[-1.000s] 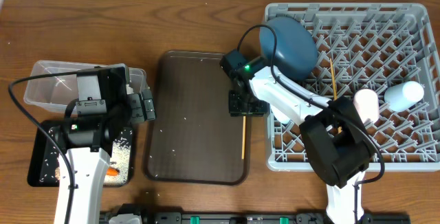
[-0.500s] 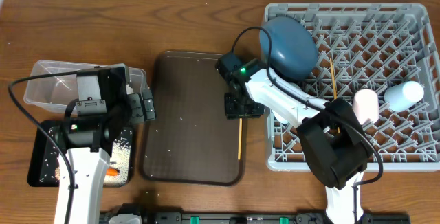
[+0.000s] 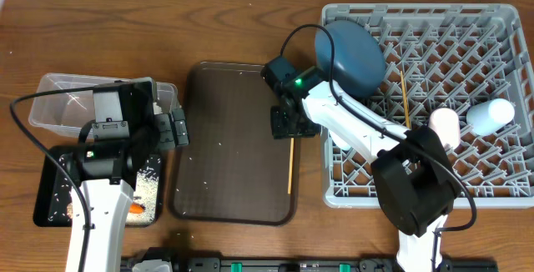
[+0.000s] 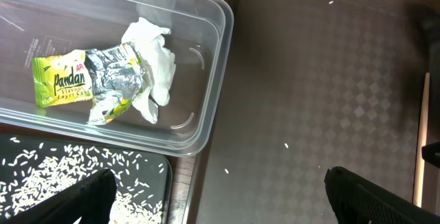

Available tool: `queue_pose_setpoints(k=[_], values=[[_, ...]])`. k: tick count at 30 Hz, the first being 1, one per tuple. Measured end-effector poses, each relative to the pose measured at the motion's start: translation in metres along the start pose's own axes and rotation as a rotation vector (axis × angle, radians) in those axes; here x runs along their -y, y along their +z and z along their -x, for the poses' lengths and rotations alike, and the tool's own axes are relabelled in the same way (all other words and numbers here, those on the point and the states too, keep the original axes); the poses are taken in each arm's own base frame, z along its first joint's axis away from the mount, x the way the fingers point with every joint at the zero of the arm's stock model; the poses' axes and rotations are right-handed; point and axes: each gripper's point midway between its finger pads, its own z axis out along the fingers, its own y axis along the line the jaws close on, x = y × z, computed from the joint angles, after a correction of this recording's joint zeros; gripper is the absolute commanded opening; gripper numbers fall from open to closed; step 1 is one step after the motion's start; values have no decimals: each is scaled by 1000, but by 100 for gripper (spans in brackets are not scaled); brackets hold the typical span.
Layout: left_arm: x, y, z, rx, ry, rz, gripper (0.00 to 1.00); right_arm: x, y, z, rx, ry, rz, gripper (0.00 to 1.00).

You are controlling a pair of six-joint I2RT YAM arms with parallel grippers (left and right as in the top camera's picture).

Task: Sort waste into correct bins and load items into the dishwasher rack
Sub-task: 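Return the right gripper to the brown tray and grasp the second chopstick, then carry the second chopstick and insert it upright in the rack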

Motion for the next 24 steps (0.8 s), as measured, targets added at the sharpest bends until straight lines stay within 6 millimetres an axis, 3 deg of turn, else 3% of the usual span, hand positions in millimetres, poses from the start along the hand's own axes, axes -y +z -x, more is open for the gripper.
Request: queue_pose_setpoints(k=[3, 10, 15, 18, 21, 24], values=[[0, 0, 0, 0, 0, 0, 98, -2, 4, -3, -10, 22, -6, 44], [0, 0, 0, 0, 0, 0, 98, 1, 37, -15, -92, 70, -43, 43], [0, 0, 0, 0, 0, 0, 98, -1, 40, -16, -100, 82, -34, 19], [0, 0, 0, 0, 0, 0, 98, -13, 40, -9, -79, 59, 22, 14], [0, 0, 0, 0, 0, 0, 98, -17, 40, -9, -83, 37, 46, 1], [0, 0, 0, 0, 0, 0, 98, -18, 41, -9, -87, 27, 52, 1]])
